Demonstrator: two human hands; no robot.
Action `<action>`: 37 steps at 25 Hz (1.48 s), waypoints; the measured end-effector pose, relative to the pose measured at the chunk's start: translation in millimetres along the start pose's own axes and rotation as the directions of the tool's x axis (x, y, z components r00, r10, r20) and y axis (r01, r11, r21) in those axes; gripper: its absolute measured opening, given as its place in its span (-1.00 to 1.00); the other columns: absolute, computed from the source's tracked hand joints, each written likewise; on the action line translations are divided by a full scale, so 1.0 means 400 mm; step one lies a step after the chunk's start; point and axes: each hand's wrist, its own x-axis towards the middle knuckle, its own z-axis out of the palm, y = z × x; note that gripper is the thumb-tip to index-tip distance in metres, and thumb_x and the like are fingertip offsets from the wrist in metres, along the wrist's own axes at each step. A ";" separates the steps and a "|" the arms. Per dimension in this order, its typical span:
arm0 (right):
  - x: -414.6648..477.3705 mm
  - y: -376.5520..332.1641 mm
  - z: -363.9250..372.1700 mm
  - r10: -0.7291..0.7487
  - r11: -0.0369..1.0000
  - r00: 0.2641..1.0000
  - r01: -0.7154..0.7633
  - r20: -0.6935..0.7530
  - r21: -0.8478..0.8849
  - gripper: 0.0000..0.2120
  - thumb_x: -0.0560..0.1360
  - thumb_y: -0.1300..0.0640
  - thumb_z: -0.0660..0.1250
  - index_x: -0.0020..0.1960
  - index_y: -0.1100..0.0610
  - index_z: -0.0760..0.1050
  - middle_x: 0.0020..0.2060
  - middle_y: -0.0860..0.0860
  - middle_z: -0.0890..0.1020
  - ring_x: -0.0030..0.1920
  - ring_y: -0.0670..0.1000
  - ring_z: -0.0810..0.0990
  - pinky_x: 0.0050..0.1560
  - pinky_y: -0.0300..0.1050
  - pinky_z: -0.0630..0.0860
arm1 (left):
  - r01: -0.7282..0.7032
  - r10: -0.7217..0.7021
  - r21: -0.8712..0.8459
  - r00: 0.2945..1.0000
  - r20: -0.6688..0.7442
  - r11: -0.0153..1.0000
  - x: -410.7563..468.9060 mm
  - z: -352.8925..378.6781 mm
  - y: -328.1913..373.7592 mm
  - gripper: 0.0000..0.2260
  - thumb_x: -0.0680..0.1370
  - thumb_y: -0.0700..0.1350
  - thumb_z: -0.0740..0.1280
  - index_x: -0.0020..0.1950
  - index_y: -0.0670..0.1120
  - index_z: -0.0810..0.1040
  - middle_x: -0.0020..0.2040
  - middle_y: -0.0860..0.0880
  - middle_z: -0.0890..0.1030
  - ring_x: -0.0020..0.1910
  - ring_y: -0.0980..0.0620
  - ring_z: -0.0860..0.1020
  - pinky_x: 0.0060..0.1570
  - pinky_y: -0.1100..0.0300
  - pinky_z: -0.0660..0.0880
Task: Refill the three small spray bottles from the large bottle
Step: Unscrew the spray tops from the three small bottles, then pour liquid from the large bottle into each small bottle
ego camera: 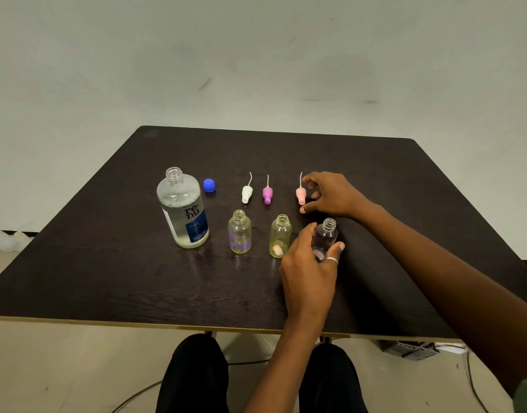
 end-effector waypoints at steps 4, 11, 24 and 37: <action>-0.016 -0.007 -0.013 0.009 1.000 1.000 -0.009 0.011 0.015 -0.31 0.32 0.01 0.58 0.37 0.11 0.40 0.16 0.09 0.57 -0.05 0.00 0.63 0.04 -0.04 0.61 | 0.033 -0.033 0.017 0.999 0.028 0.999 -0.001 0.001 -0.001 -0.47 0.43 0.08 0.52 0.36 0.00 0.50 0.20 0.10 0.61 0.16 0.23 0.53 0.12 0.41 0.49; -0.063 -0.018 -0.080 0.006 1.000 0.999 -0.005 -0.035 0.012 -0.32 0.38 -0.12 0.50 0.40 0.11 0.39 0.18 0.08 0.59 0.00 0.00 0.62 0.11 -0.06 0.57 | 0.096 -0.098 0.033 0.992 0.081 0.995 -0.031 -0.023 -0.001 -0.29 0.37 0.09 0.57 0.46 0.00 0.40 0.35 0.06 0.53 0.33 0.10 0.47 0.31 0.12 0.46; -0.165 -0.124 -0.178 0.034 0.979 0.993 -0.010 -0.112 0.205 -0.67 0.47 -0.19 0.38 0.04 0.04 0.64 -0.03 -0.10 0.68 0.01 -0.10 0.63 0.11 -0.02 0.59 | 0.100 -0.090 -0.065 0.985 0.149 0.993 -0.098 -0.216 -0.024 -0.62 0.46 -0.01 0.52 0.25 -0.03 0.60 0.09 0.12 0.66 0.06 0.29 0.60 0.04 0.42 0.52; -0.309 -0.358 -0.198 -0.004 0.807 0.983 0.112 -0.184 0.580 -0.81 0.50 -0.13 0.37 -0.03 -0.05 0.65 -0.17 -0.06 0.71 -0.08 0.01 0.69 0.02 0.07 0.64 | 0.159 -0.166 -0.054 0.972 -0.164 0.986 0.008 -0.447 -0.064 -0.72 0.49 -0.04 0.48 0.18 0.08 0.59 -0.03 0.17 0.66 -0.06 0.35 0.61 -0.05 0.45 0.52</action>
